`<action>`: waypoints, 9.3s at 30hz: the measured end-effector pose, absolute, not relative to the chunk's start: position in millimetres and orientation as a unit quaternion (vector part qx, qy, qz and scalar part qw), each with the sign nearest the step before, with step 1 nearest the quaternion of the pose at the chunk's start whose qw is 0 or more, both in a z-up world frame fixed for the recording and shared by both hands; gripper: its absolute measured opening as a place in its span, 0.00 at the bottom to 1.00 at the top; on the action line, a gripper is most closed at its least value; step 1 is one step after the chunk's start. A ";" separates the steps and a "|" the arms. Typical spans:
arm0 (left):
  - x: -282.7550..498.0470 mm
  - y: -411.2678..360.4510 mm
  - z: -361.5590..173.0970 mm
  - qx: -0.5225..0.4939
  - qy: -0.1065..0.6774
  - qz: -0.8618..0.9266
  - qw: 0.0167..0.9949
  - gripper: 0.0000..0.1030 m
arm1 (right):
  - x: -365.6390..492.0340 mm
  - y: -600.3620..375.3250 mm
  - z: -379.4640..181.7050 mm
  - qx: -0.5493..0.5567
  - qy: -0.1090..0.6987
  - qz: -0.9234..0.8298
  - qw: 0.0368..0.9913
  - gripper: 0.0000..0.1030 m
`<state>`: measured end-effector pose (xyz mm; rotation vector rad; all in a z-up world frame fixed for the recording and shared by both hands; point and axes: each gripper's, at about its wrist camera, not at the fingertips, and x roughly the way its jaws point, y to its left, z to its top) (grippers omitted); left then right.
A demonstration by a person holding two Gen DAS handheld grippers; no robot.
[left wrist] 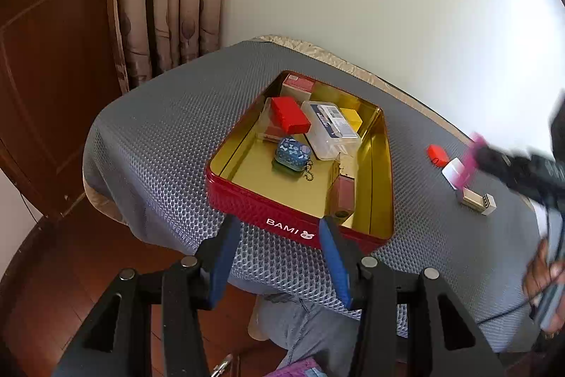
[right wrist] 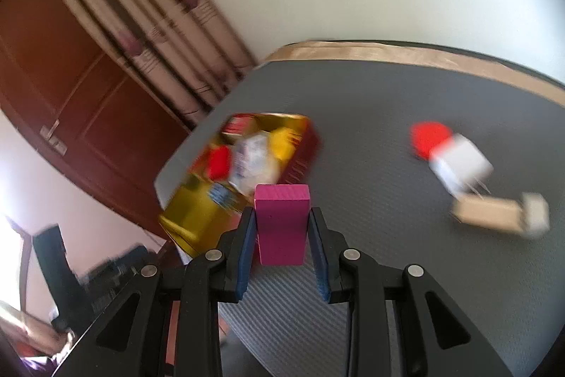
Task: Organize rigid objects
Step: 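Release lipstick in tin with left gripper while right drops pink block there, then move the left gripper to the red square case and grasp it, then carry the red square case into the tin and release it, then grasp the gold ribbed power bank with the right gripper, then lower the gold power bank into the tin and open the right gripper, then move the left gripper to the white charger and grasp it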
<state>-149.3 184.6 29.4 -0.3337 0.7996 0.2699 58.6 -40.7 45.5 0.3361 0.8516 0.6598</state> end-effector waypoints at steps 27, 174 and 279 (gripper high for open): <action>-137.7 212.1 3.7 -0.221 0.430 0.105 0.869 0.46 | 143.0 61.1 36.2 0.130 0.413 0.266 0.861 0.51; -99.5 175.4 47.3 -0.037 0.349 0.156 0.923 0.50 | -12.2 -279.7 -39.2 0.122 0.413 0.052 0.901 0.91; -41.3 19.0 76.0 0.040 0.372 -0.138 0.917 0.53 | -48.7 -347.5 -52.8 0.135 0.420 -0.092 0.893 0.91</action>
